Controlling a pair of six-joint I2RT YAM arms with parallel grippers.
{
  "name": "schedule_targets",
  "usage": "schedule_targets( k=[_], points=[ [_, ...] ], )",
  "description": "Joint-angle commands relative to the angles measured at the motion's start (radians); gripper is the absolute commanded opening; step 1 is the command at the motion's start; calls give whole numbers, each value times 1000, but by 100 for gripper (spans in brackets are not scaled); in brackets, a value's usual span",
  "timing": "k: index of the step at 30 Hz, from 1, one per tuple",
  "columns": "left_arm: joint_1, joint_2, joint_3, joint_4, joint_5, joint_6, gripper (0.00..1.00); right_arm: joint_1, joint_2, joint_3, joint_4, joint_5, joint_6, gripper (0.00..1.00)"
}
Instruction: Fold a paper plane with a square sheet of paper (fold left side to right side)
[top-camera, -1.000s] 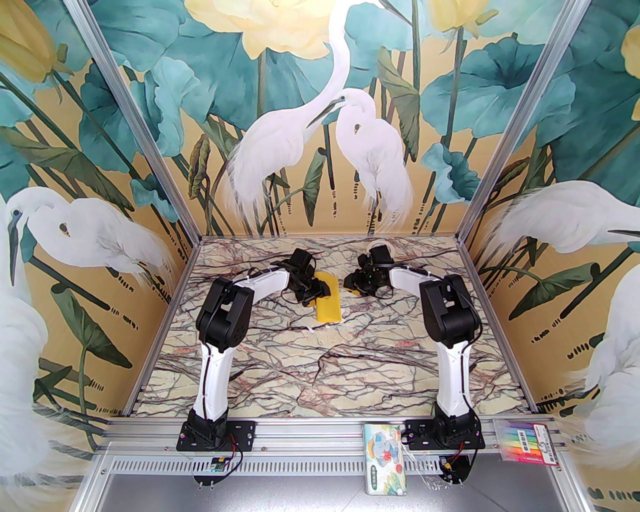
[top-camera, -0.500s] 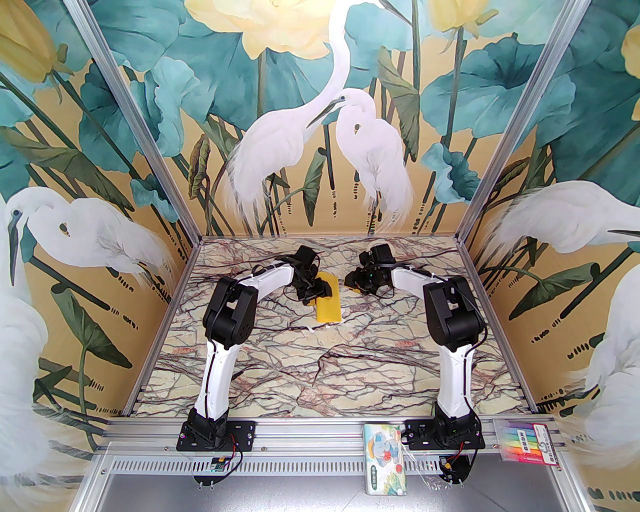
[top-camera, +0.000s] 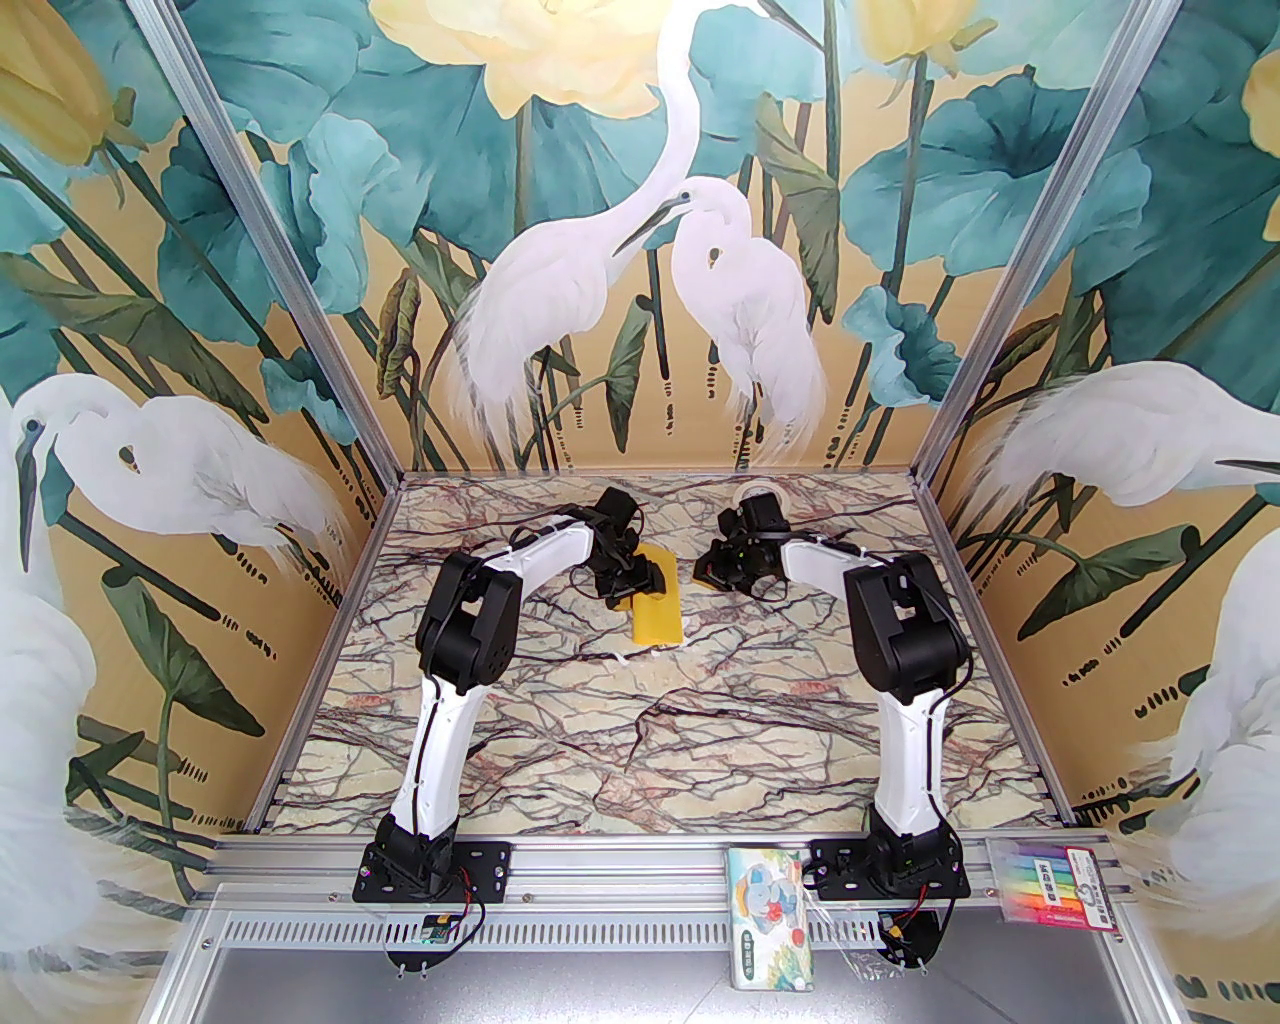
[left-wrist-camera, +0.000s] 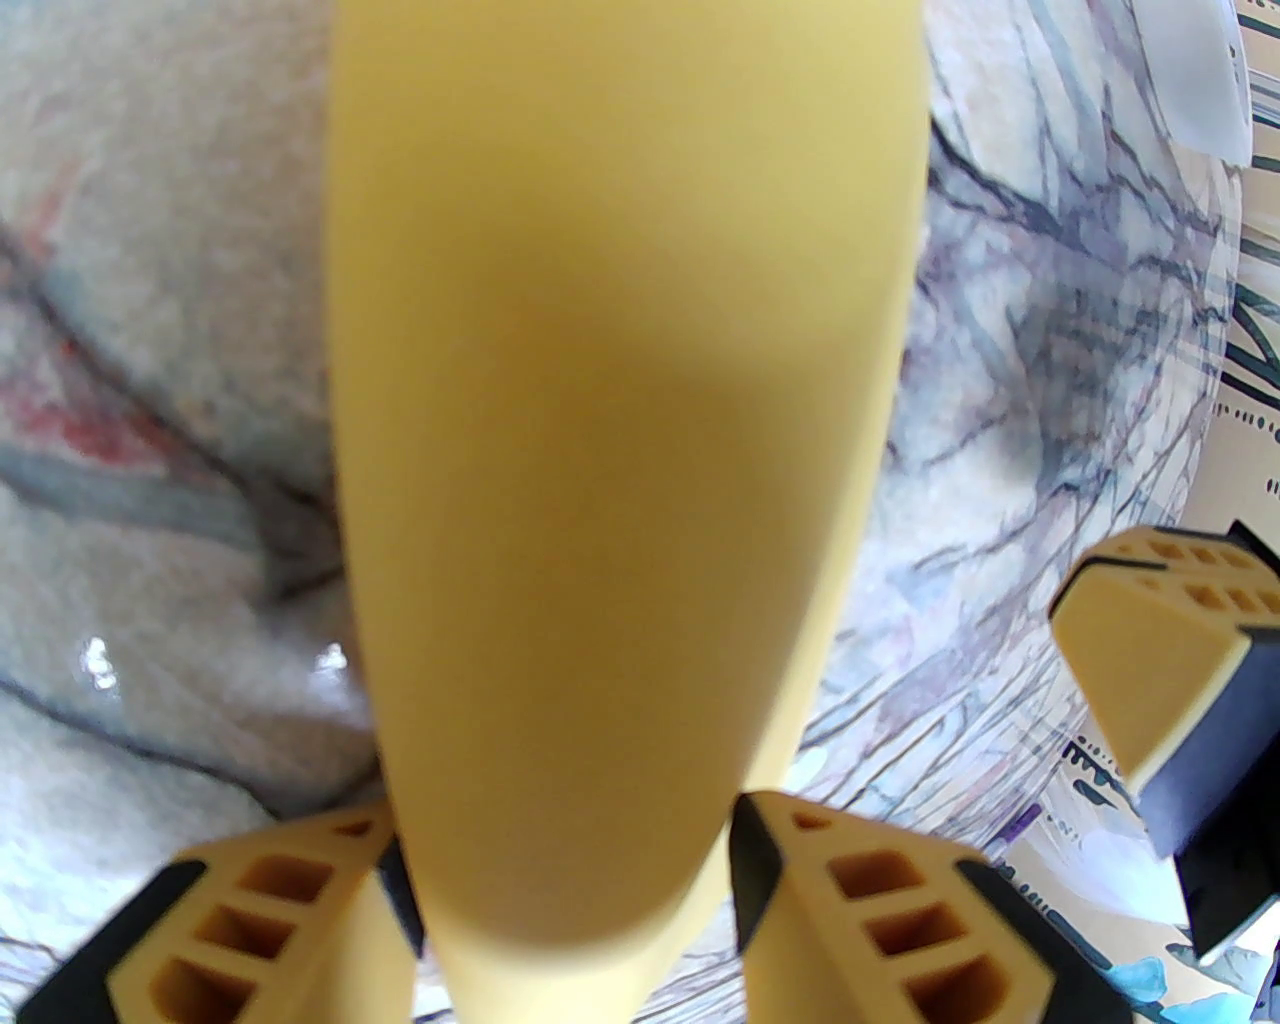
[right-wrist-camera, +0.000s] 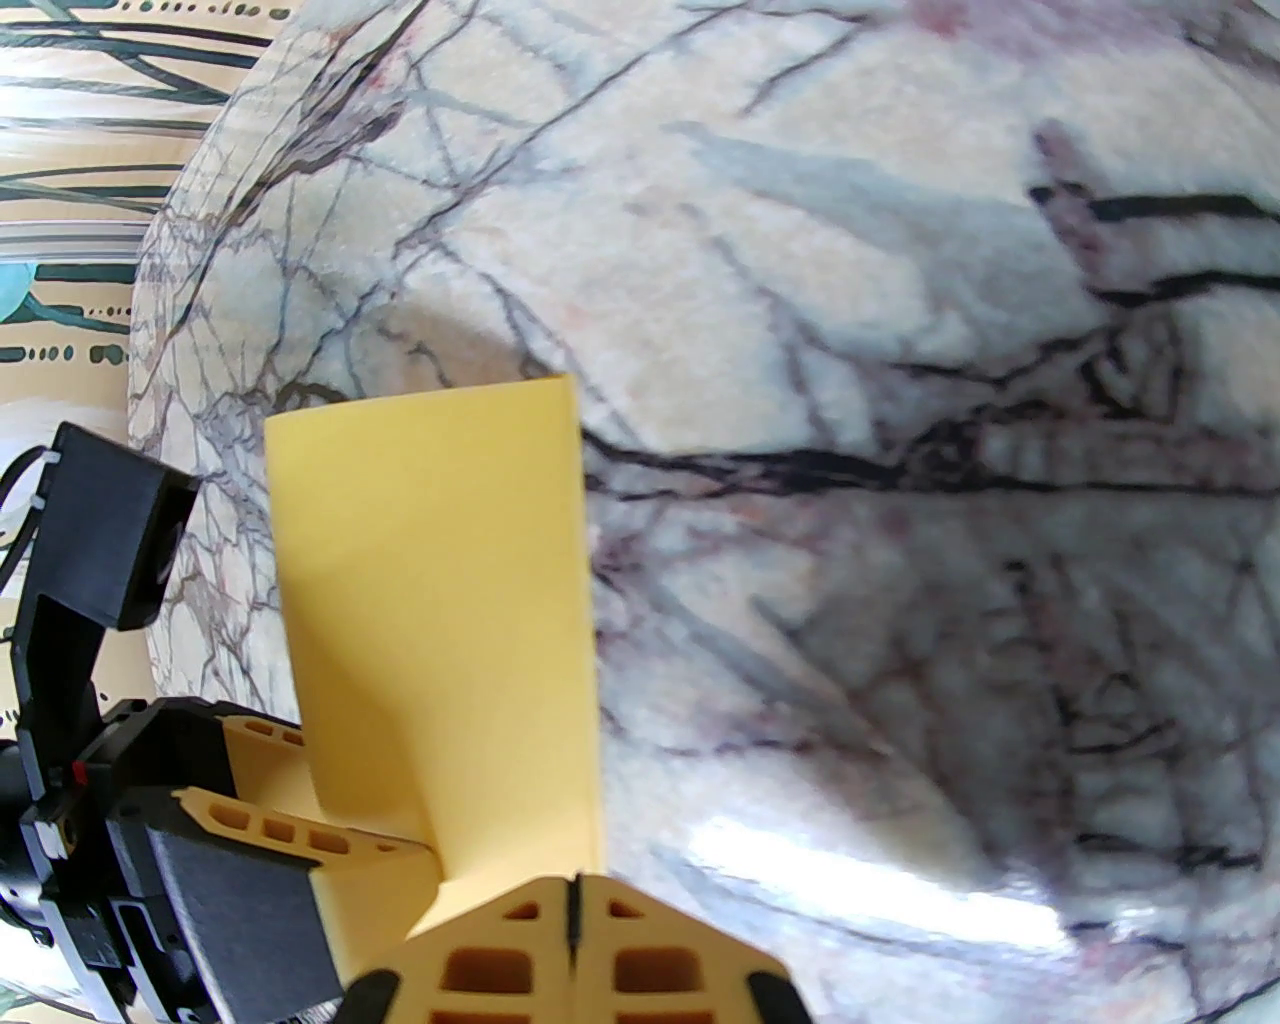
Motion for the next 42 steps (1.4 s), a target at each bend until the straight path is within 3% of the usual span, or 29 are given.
schedule_targets(
  k=[1, 42],
  points=[
    [-26, 117, -30, -7, -65, 10, 55, 25, -7, 0, 20, -10, 15, 0],
    [-46, 192, 70, -106, -79, 6, 56, 79, 100, 61, -3, -23, 45, 0]
  ],
)
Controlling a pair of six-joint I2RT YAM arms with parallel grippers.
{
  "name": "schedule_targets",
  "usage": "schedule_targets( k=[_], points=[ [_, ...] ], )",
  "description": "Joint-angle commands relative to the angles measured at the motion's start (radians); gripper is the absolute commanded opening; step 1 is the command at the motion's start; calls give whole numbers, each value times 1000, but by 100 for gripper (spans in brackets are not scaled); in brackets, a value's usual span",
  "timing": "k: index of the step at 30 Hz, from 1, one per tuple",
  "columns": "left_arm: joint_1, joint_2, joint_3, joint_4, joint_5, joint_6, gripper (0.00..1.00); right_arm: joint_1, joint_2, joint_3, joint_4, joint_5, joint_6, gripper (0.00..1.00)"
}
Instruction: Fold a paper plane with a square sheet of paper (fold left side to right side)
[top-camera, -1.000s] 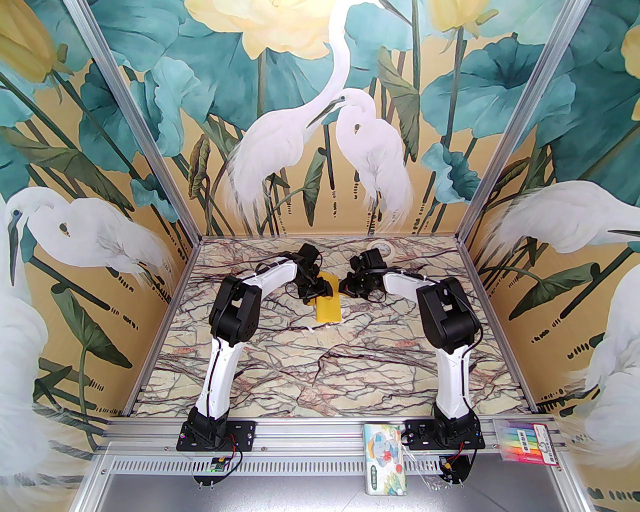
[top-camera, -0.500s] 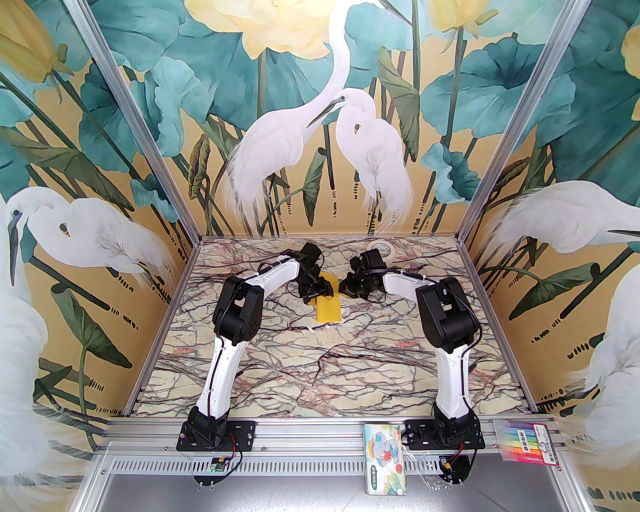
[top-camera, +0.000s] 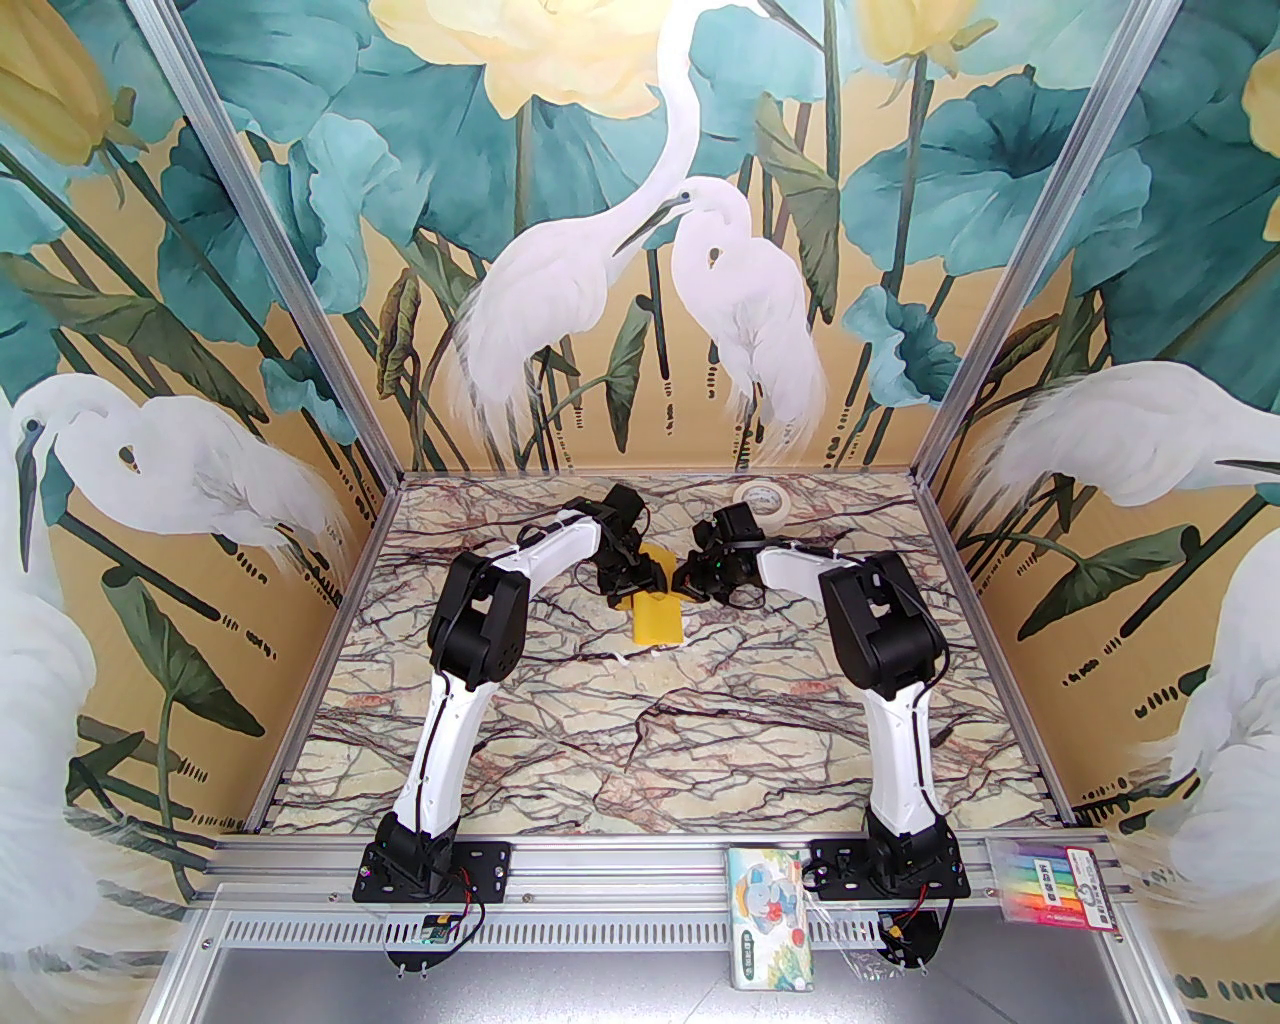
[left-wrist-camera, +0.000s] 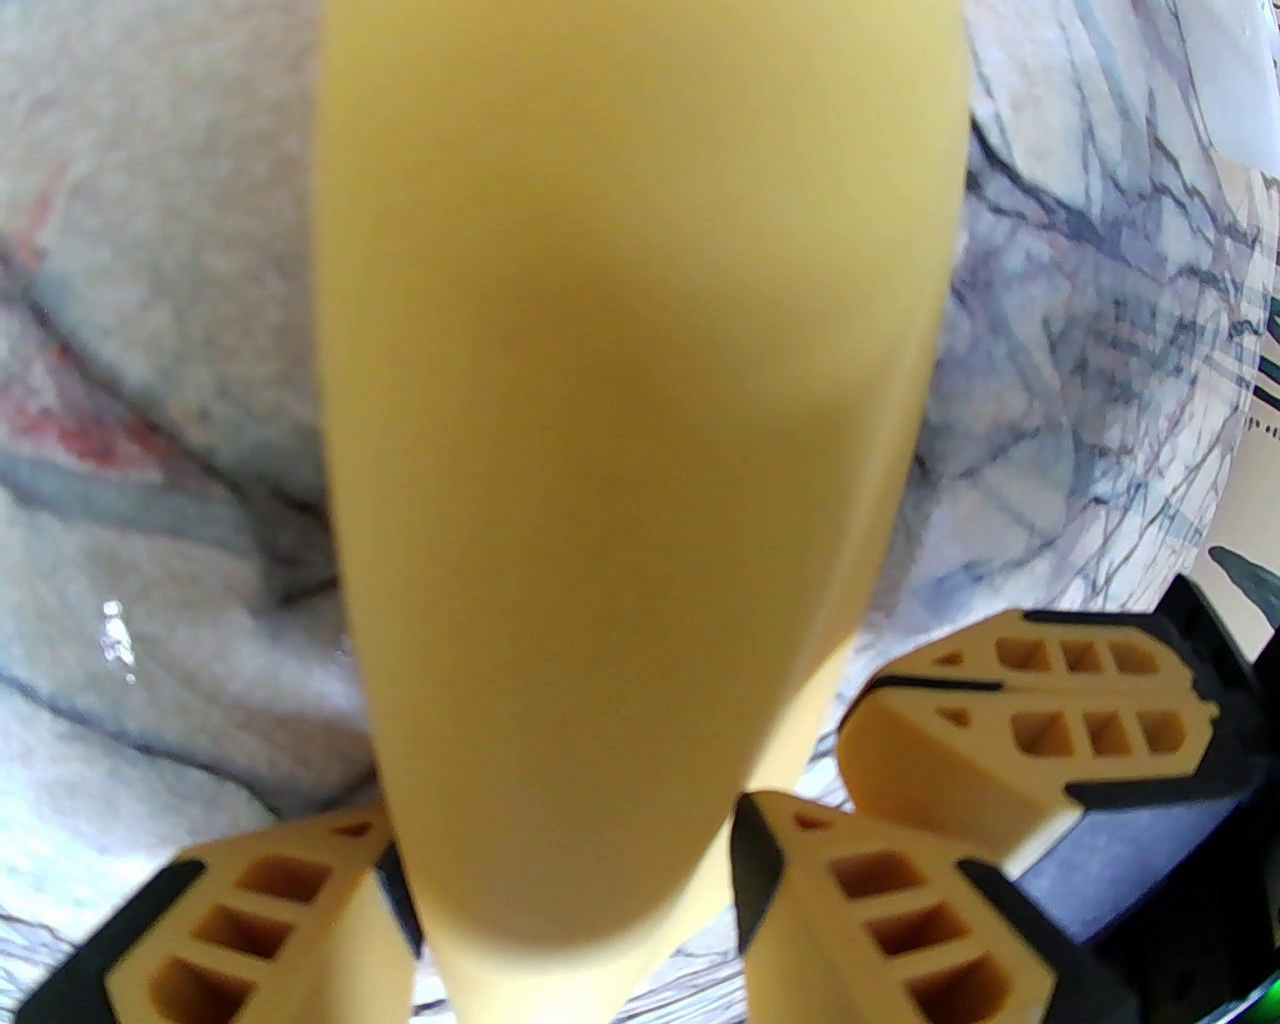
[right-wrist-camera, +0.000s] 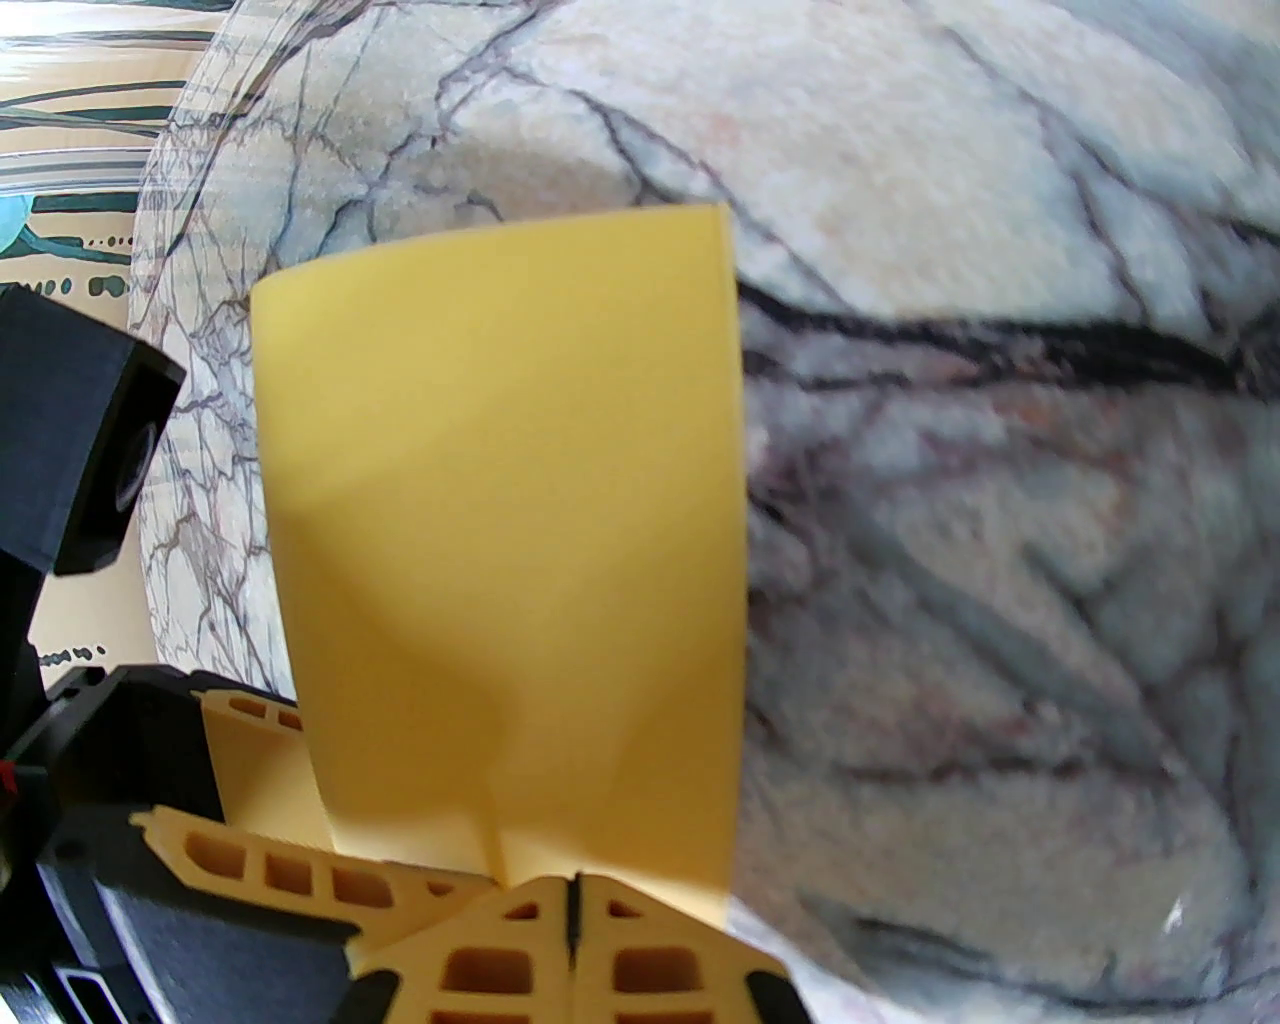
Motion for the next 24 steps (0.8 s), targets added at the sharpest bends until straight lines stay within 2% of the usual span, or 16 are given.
schedule_targets(
  k=[1, 8, 13, 18, 24],
  points=[
    [-34, 132, -45, 8, -45, 7, 56, 8, 31, 25, -27, 9, 10, 0],
    [-34, 132, -46, 7, -45, 5, 56, 9, 59, 48, -111, 67, -24, 0],
    [-28, 98, -44, -7, -69, 11, 60, 11, 67, 46, -144, 106, -33, 0],
    [16, -52, -79, 0, -108, 0, 65, 10, 72, 43, -147, 105, -32, 0],
    [64, -275, -209, 147, -84, -15, 65, 10, 70, 49, -152, 106, -33, 0]
  ],
)
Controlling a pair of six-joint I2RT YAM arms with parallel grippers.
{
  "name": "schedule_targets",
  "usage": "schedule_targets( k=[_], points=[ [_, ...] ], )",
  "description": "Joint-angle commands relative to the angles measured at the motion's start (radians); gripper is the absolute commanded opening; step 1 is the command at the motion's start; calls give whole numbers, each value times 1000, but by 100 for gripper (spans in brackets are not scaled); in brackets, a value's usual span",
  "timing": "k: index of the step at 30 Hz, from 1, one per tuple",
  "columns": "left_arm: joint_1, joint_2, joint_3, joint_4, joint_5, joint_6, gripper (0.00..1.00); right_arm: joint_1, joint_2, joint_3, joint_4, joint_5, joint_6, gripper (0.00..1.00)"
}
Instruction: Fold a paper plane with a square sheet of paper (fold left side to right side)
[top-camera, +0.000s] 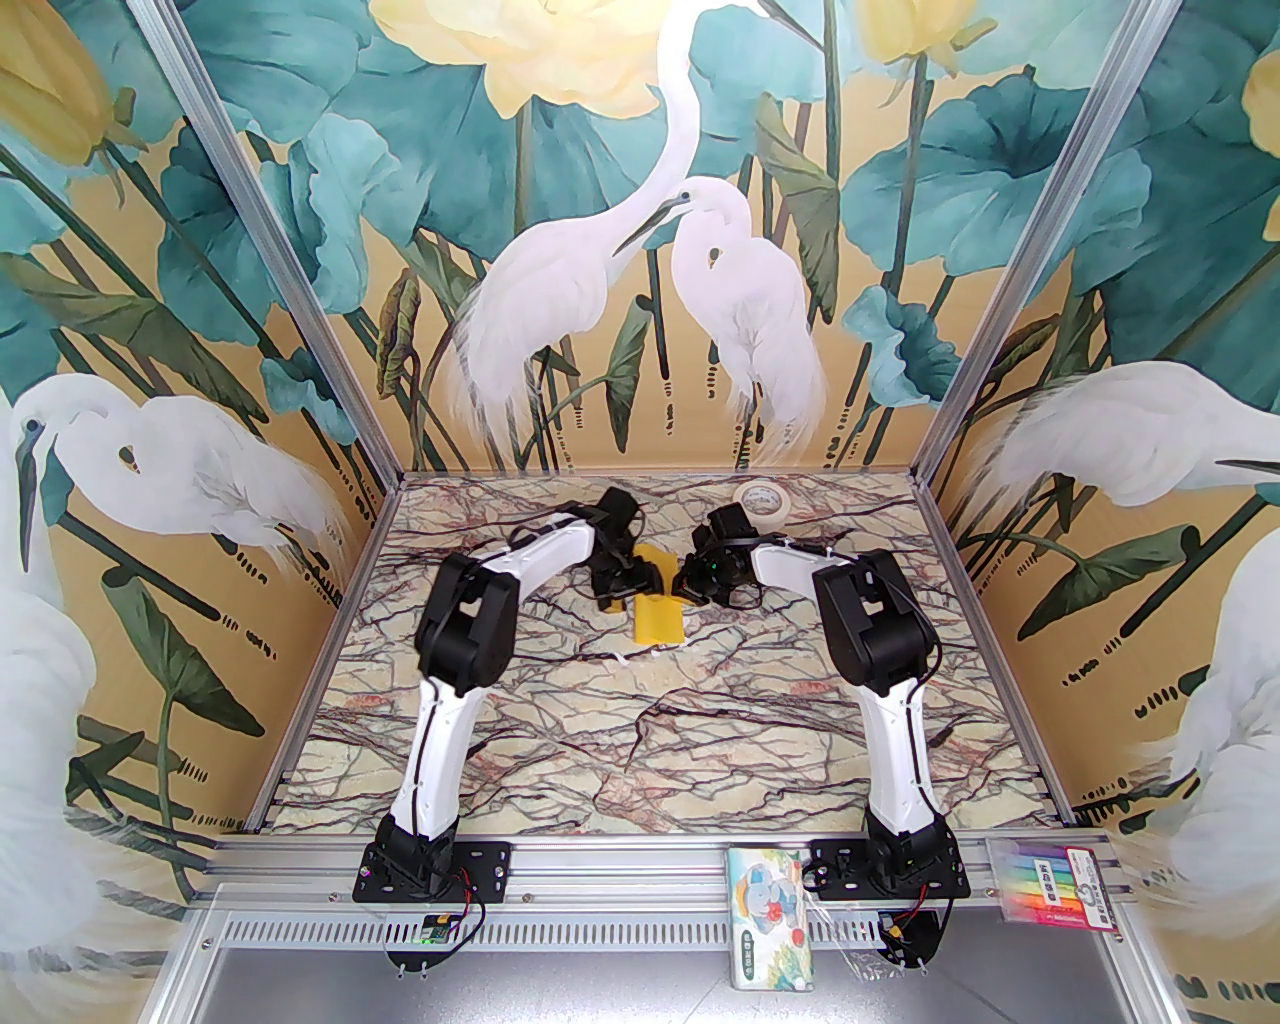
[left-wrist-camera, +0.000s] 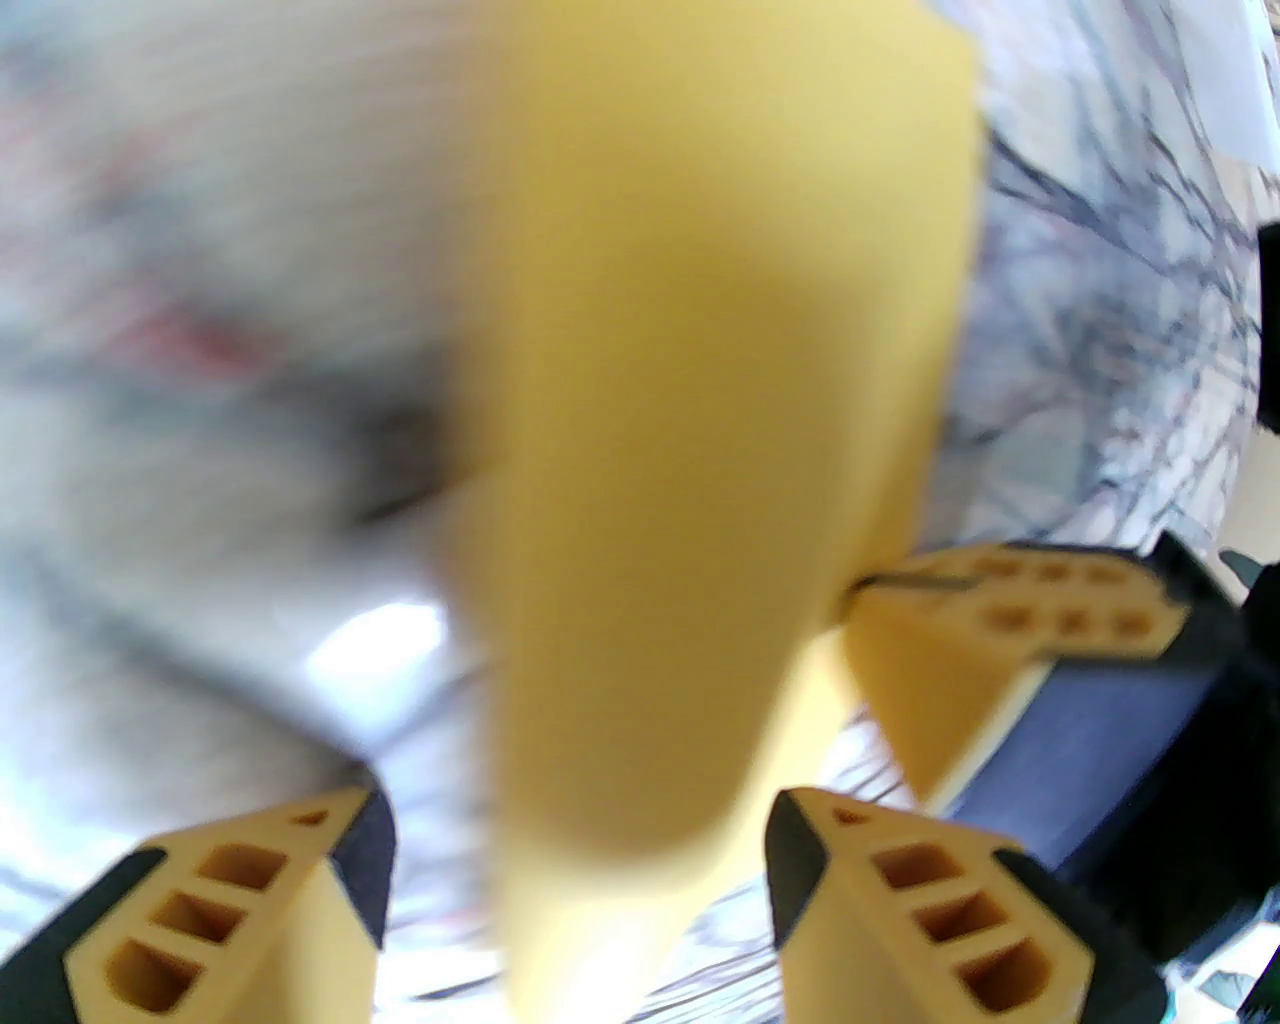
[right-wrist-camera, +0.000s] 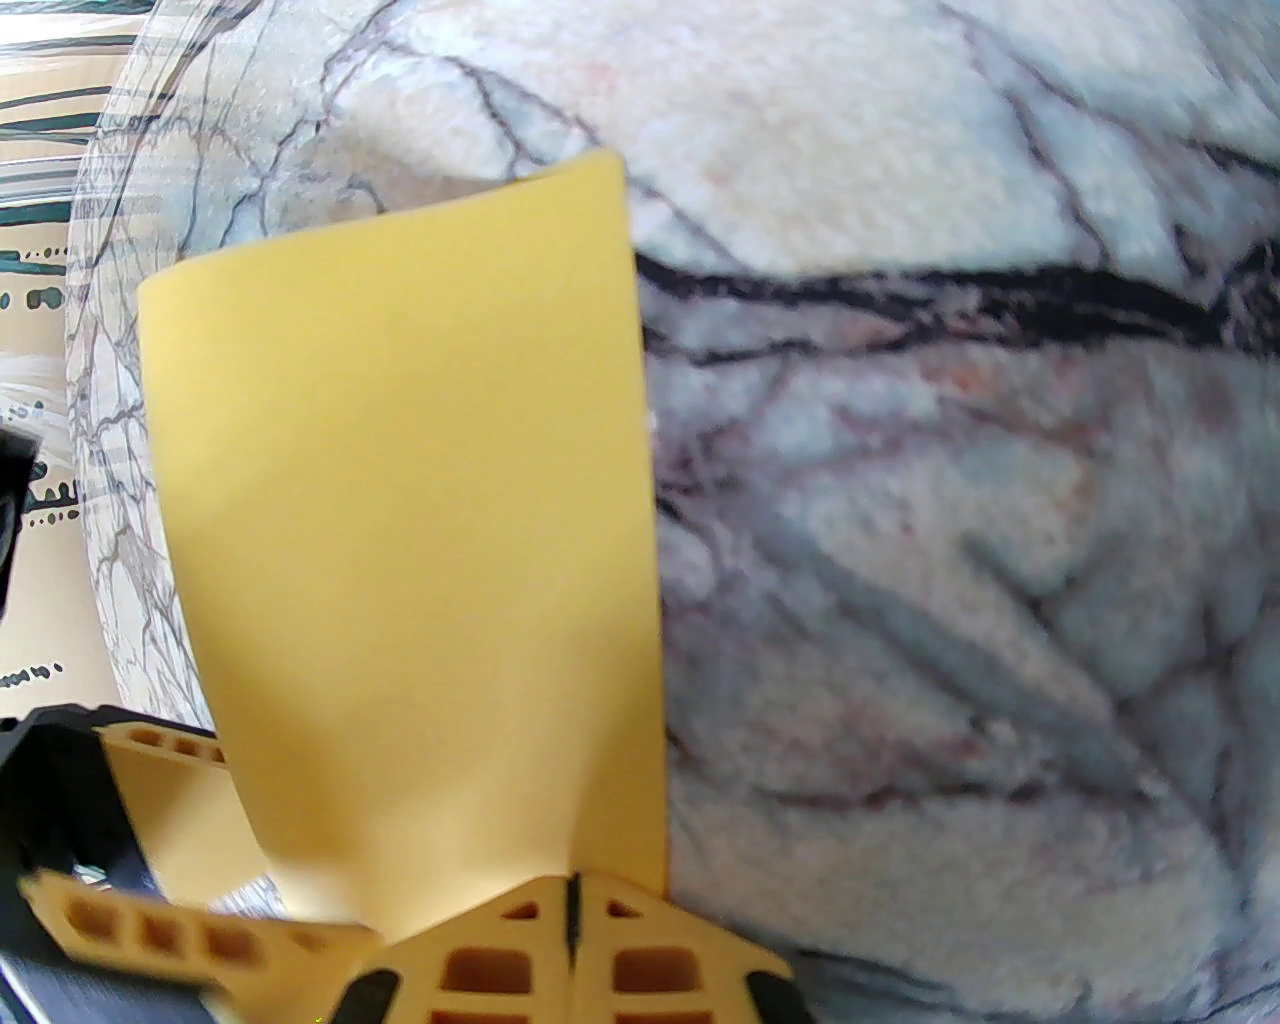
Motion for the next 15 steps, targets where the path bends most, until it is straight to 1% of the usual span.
schedule_targets(
  k=[1, 3, 4, 5, 6, 7, 9, 11, 13, 15],
  points=[
    [26, -135, -41, 112, 2, -14, 60, 6, 41, 4, -59, 50, -24, 0],
    [24, -141, -64, 176, 80, -28, 52, 6, 43, 6, -59, 49, -23, 0],
    [21, -137, -72, 204, 106, -39, 39, 6, 44, 8, -61, 50, -23, 0],
    [19, -131, -75, 224, 130, -44, 28, 6, 46, 10, -63, 50, -21, 0],
    [13, -124, -79, 245, 150, -53, 19, 6, 46, 11, -66, 51, -21, 0],
    [8, -117, -85, 269, 171, -64, 14, 6, 46, 11, -67, 52, -21, 0],
    [4, -97, -89, 306, 216, -78, 6, 6, 46, 11, -69, 53, -23, 0],
    [3, -68, -76, 311, 236, -90, 0, 6, 48, 12, -72, 53, -24, 0],
    [2, -39, -60, 303, 242, -87, 0, 6, 49, 13, -74, 54, -24, 0],
    [2, -19, -55, 287, 219, -79, 0, 6, 52, 14, -76, 55, -23, 0]
  ],
)
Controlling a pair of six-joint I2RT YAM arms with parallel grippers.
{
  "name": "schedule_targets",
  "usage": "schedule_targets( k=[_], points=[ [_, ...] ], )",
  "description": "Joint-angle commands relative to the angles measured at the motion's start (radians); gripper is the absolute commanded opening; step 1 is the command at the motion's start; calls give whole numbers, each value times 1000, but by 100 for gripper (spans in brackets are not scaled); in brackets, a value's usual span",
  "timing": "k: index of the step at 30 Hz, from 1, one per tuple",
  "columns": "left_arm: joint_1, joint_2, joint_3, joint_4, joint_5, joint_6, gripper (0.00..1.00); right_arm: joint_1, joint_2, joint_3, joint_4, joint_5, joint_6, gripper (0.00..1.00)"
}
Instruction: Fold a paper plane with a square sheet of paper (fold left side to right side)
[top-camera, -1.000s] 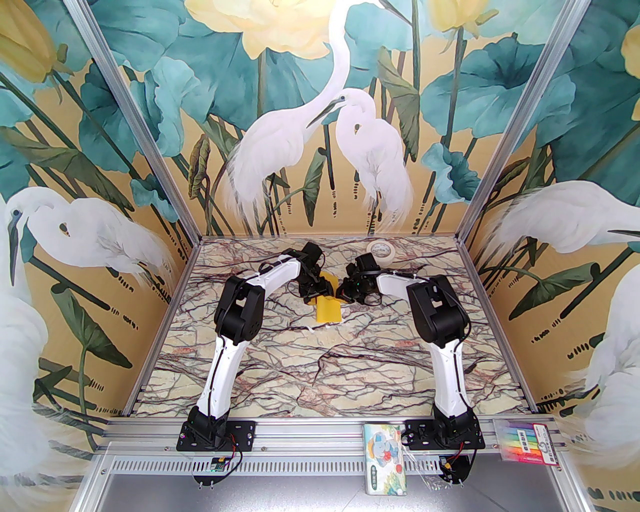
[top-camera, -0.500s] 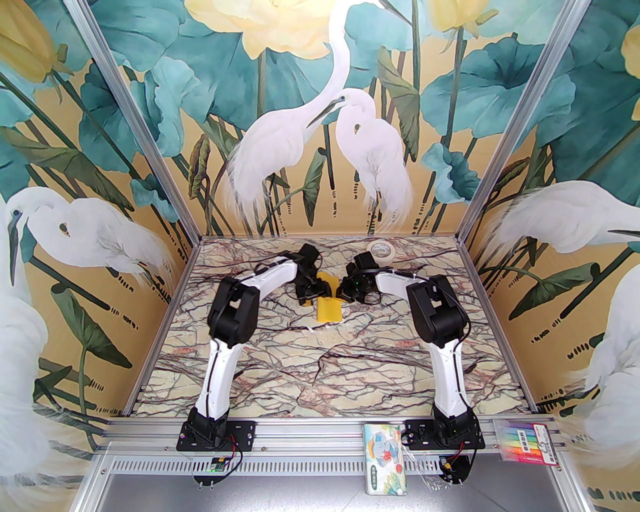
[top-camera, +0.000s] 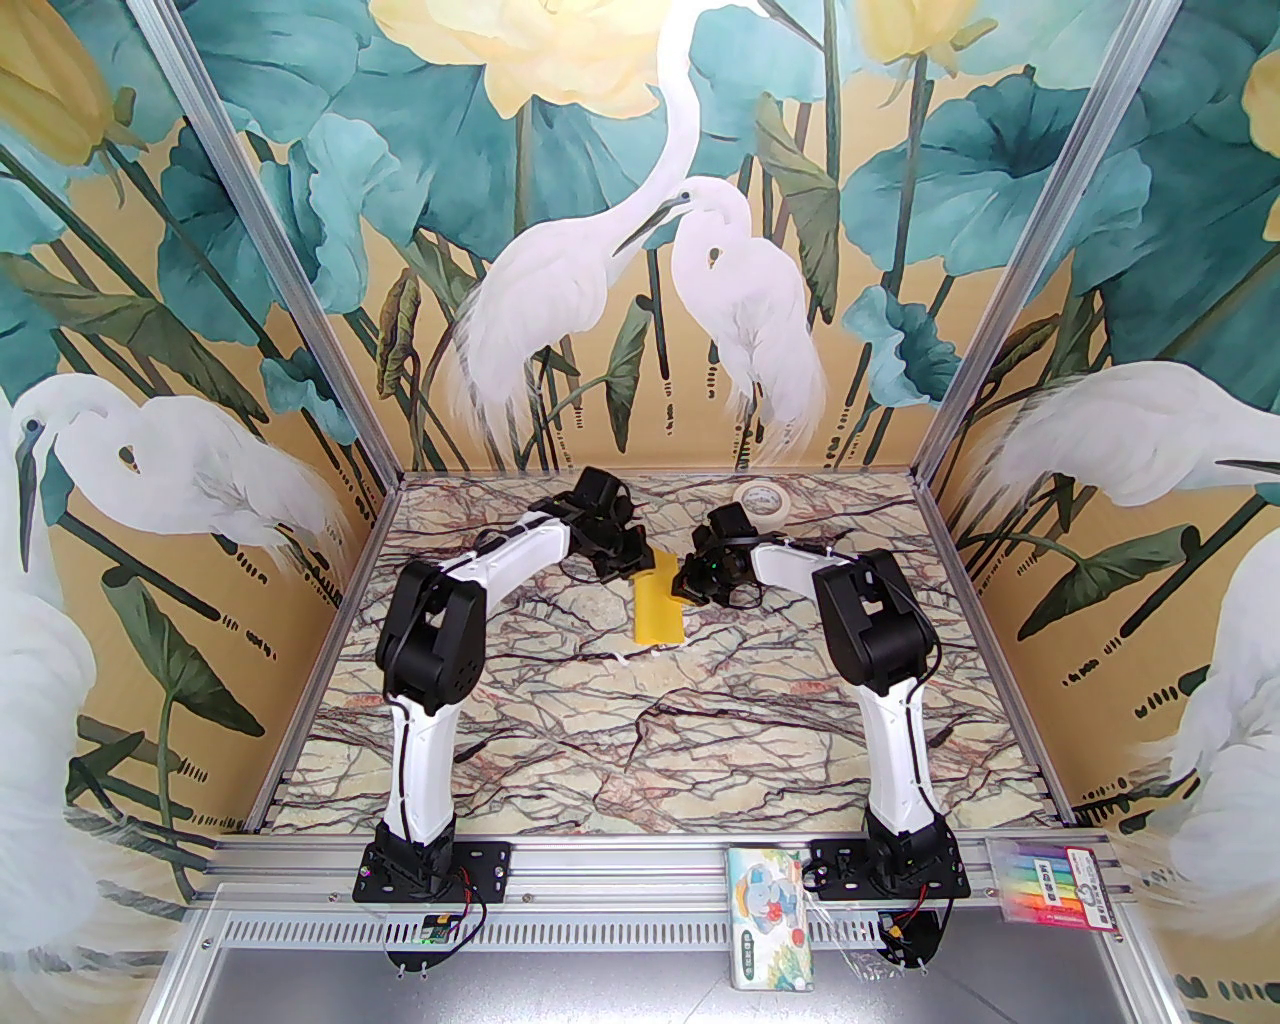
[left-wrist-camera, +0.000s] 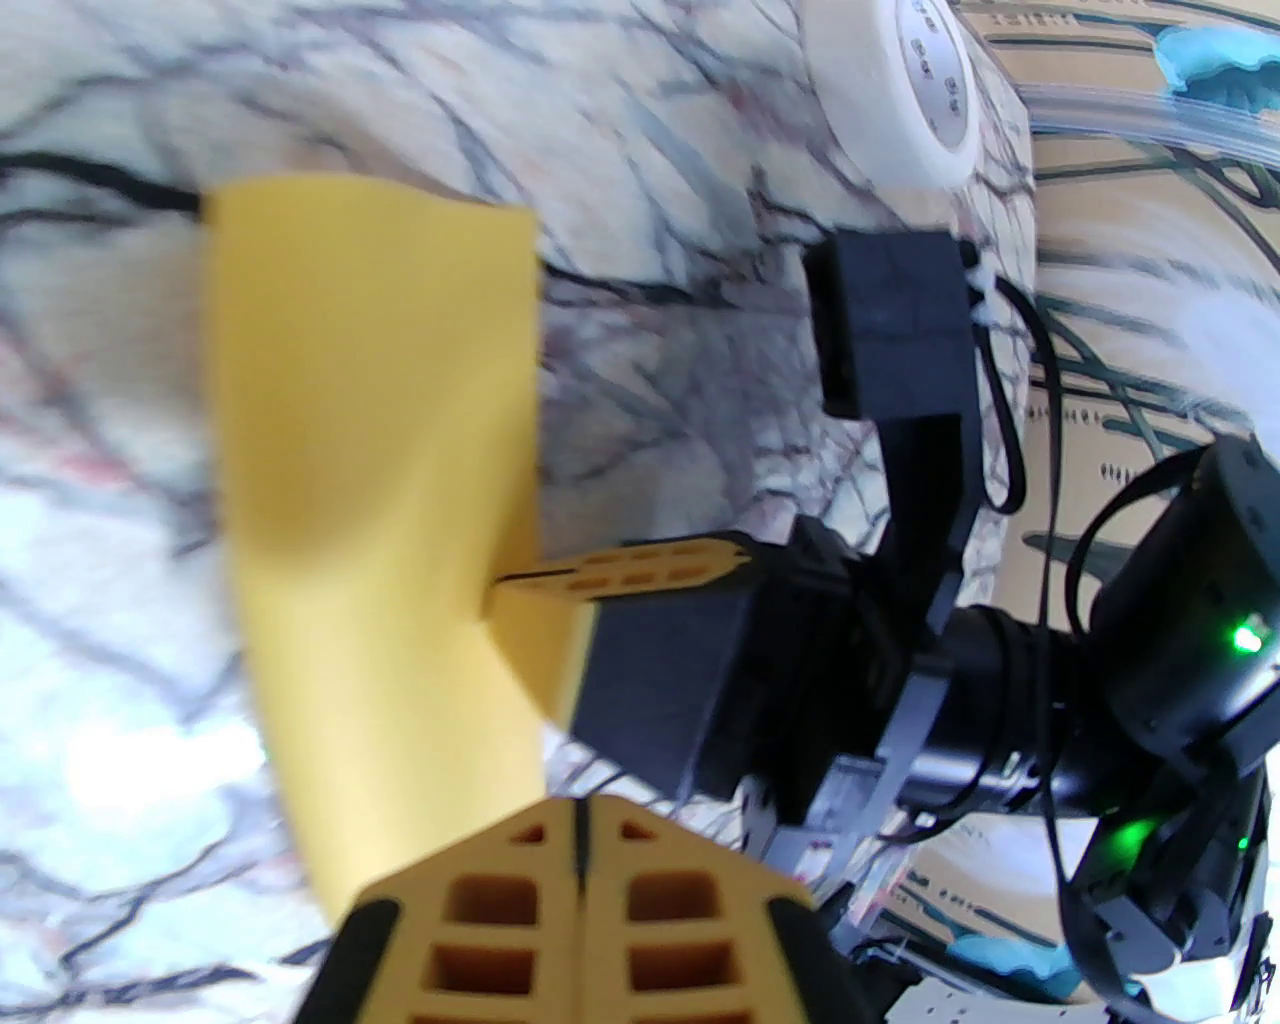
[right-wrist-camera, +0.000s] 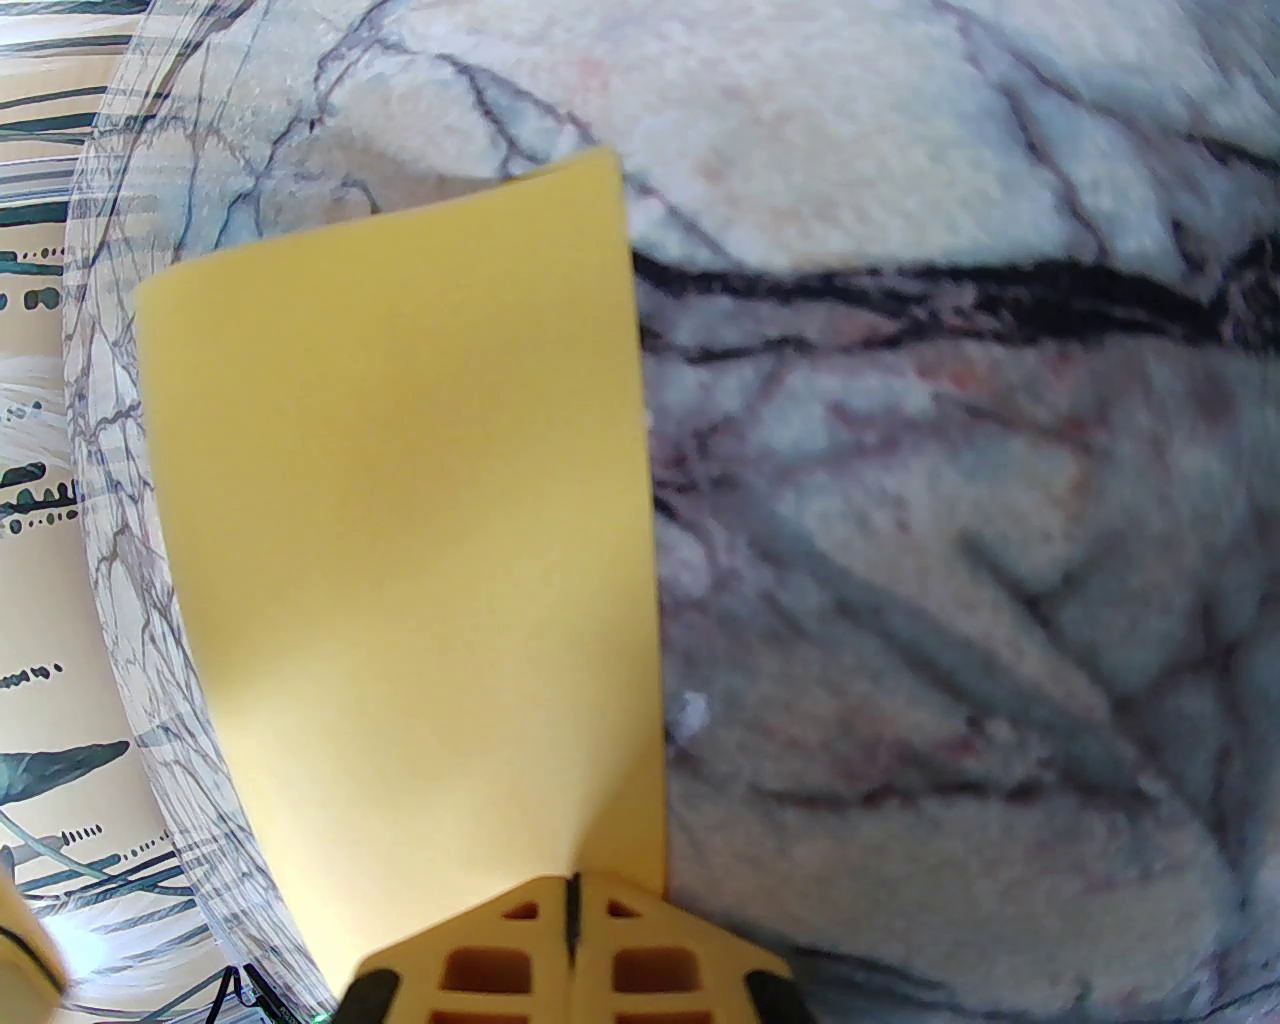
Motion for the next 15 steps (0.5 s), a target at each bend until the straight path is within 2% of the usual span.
schedule_targets(
  k=[1, 9, 15],
  points=[
    [5, 58, 12, 2, 17, -2, 0, 5, 48, 7, -62, 57, -21, 0],
    [19, 95, -5, -48, -66, 33, 0, 6, 49, 7, -62, 57, -20, 0],
    [36, 94, -34, -51, -86, 43, 0, 6, 51, 9, -64, 58, -20, 0]
  ],
)
